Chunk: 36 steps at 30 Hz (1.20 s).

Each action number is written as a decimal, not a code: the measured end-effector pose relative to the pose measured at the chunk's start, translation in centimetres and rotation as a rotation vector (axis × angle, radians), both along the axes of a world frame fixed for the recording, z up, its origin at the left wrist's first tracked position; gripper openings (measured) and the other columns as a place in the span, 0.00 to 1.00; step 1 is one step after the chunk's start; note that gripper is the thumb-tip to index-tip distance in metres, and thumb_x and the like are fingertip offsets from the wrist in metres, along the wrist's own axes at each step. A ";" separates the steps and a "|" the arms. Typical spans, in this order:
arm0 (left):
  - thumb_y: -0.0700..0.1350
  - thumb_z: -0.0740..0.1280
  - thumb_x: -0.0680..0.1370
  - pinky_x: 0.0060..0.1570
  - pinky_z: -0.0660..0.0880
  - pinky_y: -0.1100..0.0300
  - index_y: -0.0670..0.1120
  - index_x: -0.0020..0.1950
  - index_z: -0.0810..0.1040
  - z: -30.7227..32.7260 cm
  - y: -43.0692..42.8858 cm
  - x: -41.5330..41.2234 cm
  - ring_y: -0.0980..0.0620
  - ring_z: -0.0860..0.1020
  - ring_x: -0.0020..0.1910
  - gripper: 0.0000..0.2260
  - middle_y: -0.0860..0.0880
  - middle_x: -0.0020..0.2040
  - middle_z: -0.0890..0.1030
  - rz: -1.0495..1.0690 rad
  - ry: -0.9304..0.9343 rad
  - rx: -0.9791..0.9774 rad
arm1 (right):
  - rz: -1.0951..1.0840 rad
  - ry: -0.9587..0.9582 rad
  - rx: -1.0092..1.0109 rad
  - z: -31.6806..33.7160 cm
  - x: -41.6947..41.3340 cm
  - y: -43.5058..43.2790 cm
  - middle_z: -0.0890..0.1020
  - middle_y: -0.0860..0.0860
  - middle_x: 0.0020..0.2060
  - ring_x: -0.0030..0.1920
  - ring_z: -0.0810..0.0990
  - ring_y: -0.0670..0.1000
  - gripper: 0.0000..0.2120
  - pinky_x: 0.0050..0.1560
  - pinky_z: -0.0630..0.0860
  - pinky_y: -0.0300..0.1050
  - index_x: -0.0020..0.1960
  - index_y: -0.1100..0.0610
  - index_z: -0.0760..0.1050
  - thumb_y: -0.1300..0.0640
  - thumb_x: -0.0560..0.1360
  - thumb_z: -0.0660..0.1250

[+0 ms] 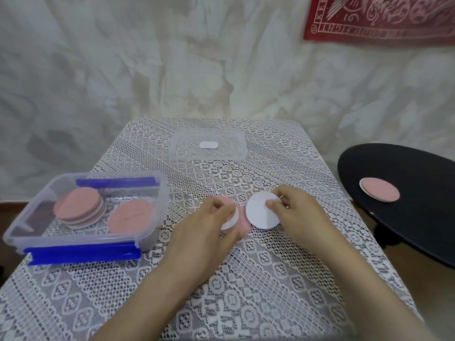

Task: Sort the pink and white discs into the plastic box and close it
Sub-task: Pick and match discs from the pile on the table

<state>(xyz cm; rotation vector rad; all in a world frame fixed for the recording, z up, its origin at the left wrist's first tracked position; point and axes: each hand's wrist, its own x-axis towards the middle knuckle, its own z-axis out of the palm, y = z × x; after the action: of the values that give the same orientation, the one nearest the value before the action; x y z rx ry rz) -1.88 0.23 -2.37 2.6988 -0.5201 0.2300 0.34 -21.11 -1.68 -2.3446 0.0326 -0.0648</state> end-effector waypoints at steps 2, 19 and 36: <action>0.65 0.63 0.78 0.47 0.77 0.57 0.60 0.66 0.74 0.4 0.2 -0.3 0.61 0.77 0.49 0.19 0.65 0.60 0.71 -0.019 0.057 -0.122 | 0.098 0.027 0.122 0.4 -0.6 0.1 0.81 0.45 0.38 0.39 0.79 0.46 0.04 0.41 0.76 0.47 0.49 0.50 0.78 0.52 0.81 0.66; 0.52 0.61 0.83 0.45 0.75 0.54 0.54 0.47 0.73 0.0 3.1 -2.2 0.59 0.76 0.42 0.06 0.55 0.43 0.80 0.069 0.273 -0.415 | 0.188 -0.001 -0.139 0.3 0.5 4.3 0.84 0.41 0.39 0.43 0.81 0.43 0.11 0.50 0.78 0.46 0.57 0.46 0.81 0.43 0.79 0.68; 0.52 0.59 0.84 0.29 0.62 0.65 0.57 0.54 0.72 -0.2 3.2 -1.5 0.64 0.72 0.30 0.03 0.67 0.31 0.75 0.043 0.271 -0.453 | 0.072 -0.113 -0.194 -0.5 2.4 4.4 0.78 0.49 0.36 0.37 0.75 0.53 0.10 0.36 0.67 0.48 0.43 0.55 0.70 0.52 0.80 0.66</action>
<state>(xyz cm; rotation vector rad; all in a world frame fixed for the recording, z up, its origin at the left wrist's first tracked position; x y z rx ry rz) -3.33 3.44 -2.59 2.2516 -0.2862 -0.0106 2.72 -16.73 -2.21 -2.5288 -0.1187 -0.1709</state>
